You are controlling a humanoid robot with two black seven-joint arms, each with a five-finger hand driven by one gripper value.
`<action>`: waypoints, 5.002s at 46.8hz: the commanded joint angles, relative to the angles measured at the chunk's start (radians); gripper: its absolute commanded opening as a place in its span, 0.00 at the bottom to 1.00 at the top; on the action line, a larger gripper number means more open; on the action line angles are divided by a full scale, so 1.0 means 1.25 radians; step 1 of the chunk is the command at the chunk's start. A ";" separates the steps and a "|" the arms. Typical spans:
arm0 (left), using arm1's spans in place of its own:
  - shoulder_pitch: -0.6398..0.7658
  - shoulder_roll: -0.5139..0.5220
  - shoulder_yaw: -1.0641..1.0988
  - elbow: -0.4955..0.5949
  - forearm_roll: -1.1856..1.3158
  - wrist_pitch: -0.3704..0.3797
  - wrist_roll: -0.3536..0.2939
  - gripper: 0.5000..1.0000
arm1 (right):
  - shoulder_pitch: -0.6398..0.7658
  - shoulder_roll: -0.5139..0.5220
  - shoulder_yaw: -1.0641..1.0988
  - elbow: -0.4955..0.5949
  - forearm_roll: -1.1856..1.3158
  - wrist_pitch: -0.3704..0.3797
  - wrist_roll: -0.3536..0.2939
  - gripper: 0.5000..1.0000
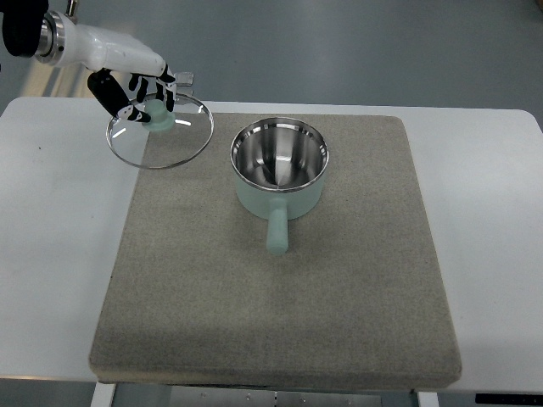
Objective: Place lid left of pot with left hand
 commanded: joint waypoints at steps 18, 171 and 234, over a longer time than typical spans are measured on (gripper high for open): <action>0.107 -0.006 -0.036 -0.013 0.024 0.025 -0.002 0.00 | 0.001 0.000 0.000 0.000 0.000 0.000 -0.001 0.84; 0.380 -0.080 -0.185 0.163 -1.142 0.140 0.013 0.99 | 0.001 0.000 0.000 0.000 0.000 0.000 0.000 0.84; 0.477 -0.136 -0.406 0.269 -1.288 -0.005 0.178 0.99 | -0.001 0.000 0.000 0.000 0.000 0.000 0.000 0.84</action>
